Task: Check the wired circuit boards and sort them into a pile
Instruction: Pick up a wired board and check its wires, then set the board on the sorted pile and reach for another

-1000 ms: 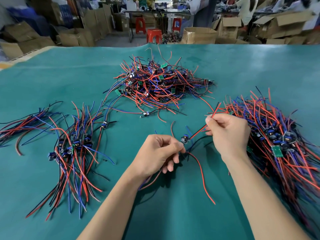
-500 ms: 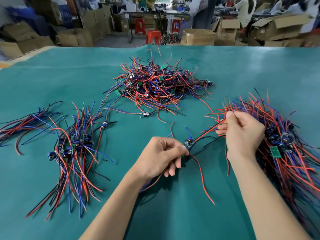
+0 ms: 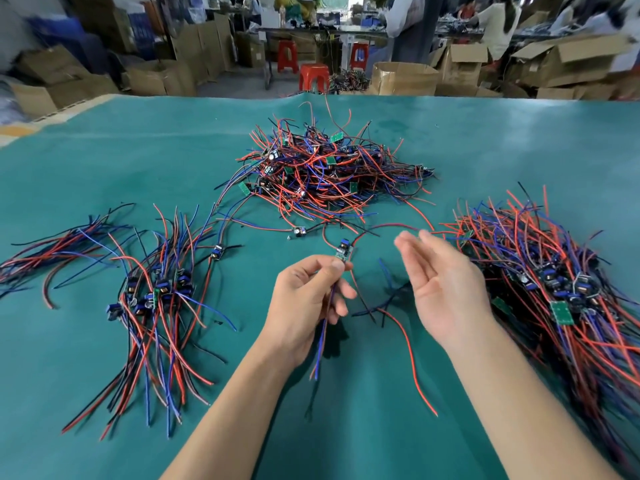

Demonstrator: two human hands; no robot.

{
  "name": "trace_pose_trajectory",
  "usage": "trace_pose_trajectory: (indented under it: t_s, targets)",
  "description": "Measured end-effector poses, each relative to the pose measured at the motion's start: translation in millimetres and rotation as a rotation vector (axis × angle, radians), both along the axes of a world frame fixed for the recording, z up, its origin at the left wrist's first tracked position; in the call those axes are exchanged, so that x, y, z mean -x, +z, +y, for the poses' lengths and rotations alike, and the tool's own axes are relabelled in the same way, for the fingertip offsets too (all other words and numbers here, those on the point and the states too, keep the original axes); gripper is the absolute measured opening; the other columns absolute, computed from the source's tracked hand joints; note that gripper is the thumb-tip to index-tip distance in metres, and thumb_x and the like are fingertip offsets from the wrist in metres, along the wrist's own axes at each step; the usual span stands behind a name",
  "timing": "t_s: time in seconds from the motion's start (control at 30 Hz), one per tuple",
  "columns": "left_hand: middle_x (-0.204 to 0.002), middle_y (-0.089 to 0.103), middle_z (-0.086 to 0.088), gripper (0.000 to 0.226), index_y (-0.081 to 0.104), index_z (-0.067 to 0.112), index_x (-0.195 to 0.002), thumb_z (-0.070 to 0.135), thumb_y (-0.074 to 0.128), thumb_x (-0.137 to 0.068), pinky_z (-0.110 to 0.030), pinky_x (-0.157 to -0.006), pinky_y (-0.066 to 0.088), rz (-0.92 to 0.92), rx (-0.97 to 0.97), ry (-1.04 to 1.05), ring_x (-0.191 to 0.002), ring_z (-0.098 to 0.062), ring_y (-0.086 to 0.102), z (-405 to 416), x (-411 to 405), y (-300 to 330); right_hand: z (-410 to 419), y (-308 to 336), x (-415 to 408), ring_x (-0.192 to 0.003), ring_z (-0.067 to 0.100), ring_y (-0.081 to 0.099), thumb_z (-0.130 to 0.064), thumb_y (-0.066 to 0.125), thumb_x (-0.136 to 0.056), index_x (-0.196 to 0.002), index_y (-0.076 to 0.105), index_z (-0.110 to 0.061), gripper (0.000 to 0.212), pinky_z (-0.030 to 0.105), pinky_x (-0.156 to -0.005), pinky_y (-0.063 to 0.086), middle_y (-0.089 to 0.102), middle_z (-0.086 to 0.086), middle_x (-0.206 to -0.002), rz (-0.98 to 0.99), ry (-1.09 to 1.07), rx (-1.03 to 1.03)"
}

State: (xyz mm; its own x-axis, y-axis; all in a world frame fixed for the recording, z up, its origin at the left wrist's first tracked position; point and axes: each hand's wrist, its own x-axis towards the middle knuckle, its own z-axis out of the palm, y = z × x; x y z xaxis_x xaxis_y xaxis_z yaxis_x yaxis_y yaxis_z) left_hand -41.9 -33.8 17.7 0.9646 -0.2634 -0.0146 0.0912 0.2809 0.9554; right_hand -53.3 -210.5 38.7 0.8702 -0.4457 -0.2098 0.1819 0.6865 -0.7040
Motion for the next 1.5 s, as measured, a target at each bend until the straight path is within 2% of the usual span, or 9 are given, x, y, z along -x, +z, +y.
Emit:
trace_pose_trajectory:
  t_s: [0.13, 0.33, 0.47, 0.67, 0.83, 0.9, 1.07, 1.33, 1.5]
  targets:
    - [-0.066, 0.066, -0.008, 0.015, 0.065, 0.01, -0.091, 0.013, 0.054, -0.101, -0.02, -0.042, 0.039, 0.0, 0.014, -0.007, -0.043, -0.013, 0.051, 0, -1, 0, 0, 1, 2, -0.067, 0.019, 0.073, -0.001, 0.066, -0.092, -0.09, 0.069, -0.003, 0.004, 0.022, -0.059, 0.057, 0.075, 0.013, -0.076, 0.085, -0.036, 0.197]
    - [-0.076, 0.07, -0.013, 0.019, 0.067, 0.01, -0.082, 0.006, 0.056, -0.097, -0.019, -0.049, 0.045, -0.06, -0.067, -0.088, -0.056, -0.016, 0.06, -2, 5, 2, 30, -6, 12, -0.061, 0.016, 0.059, -0.018, 0.081, -0.082, -0.085, 0.079, -0.015, 0.004, 0.023, -0.059, 0.051, 0.071, 0.007, -0.073, -0.081, 0.384, 0.814]
    - [-0.074, 0.071, -0.009, 0.021, 0.07, 0.009, -0.079, 0.005, 0.059, -0.096, -0.02, -0.053, 0.047, -0.107, -0.107, -0.107, -0.058, -0.016, 0.061, -2, 6, 2, 21, -3, 13, -0.065, 0.018, 0.064, -0.015, 0.083, -0.076, -0.084, 0.08, -0.013, 0.009, 0.024, -0.061, 0.054, 0.074, 0.008, -0.075, -0.083, 0.418, 0.82]
    - [-0.065, 0.068, -0.009, 0.033, 0.074, 0.021, -0.07, 0.015, 0.059, -0.099, -0.02, -0.051, 0.047, -0.124, -0.168, -0.148, -0.051, -0.016, 0.061, -2, 9, 4, 19, -6, 10, -0.067, 0.011, 0.064, -0.037, 0.084, -0.069, -0.08, 0.08, -0.016, 0.024, 0.025, -0.064, 0.051, 0.074, 0.0, -0.072, -0.077, 0.366, 0.913]
    - [-0.061, 0.066, -0.014, 0.023, 0.065, 0.006, -0.083, 0.011, 0.053, -0.101, -0.022, -0.046, 0.046, -0.051, -0.164, -0.21, -0.045, -0.019, 0.06, -1, 8, 6, 19, -9, 10, -0.062, 0.013, 0.062, -0.042, 0.081, -0.07, -0.073, 0.078, -0.018, 0.025, 0.038, -0.064, 0.051, 0.073, 0.002, -0.066, -0.111, 0.258, 1.057]
    - [-0.06, 0.066, -0.014, 0.023, 0.066, 0.004, -0.087, 0.01, 0.049, -0.102, -0.022, -0.045, 0.046, -0.038, -0.172, -0.264, -0.044, -0.019, 0.06, 0, 7, 8, 18, -10, 9, -0.058, 0.015, 0.061, -0.042, 0.081, -0.072, -0.071, 0.076, -0.016, 0.026, 0.04, -0.062, 0.05, 0.072, 0.004, -0.063, -0.116, 0.231, 1.065]
    - [-0.059, 0.066, -0.013, 0.024, 0.068, 0.004, -0.089, 0.009, 0.049, -0.102, -0.022, -0.044, 0.044, -0.066, -0.246, -0.359, -0.042, -0.017, 0.058, 2, 7, 8, 5, -10, 1, -0.055, 0.01, 0.048, -0.031, 0.085, -0.075, -0.064, 0.073, -0.016, 0.022, 0.02, -0.052, 0.043, 0.058, -0.002, -0.057, -0.043, 0.036, 0.886]
    - [-0.081, 0.075, -0.009, 0.023, 0.07, 0.012, -0.088, 0.011, 0.051, -0.103, -0.021, -0.054, 0.047, -0.114, -0.298, -0.483, -0.056, -0.014, 0.063, 2, 7, 4, -32, 1, -2, -0.055, 0.009, 0.054, -0.012, 0.081, -0.084, -0.068, 0.07, -0.012, 0.02, 0.022, -0.058, 0.043, 0.064, 0.001, -0.065, 0.053, -0.168, 0.48]
    - [-0.091, 0.076, -0.002, 0.017, 0.073, 0.01, -0.097, 0.007, 0.056, -0.1, -0.019, -0.058, 0.047, -0.194, -0.336, -0.496, -0.074, -0.013, 0.066, 4, 6, -1, -25, 38, 10, -0.058, 0.009, 0.051, -0.01, 0.076, -0.089, -0.066, 0.065, -0.015, 0.026, 0.022, -0.059, 0.039, 0.061, -0.002, -0.065, -0.062, -0.216, 0.477]
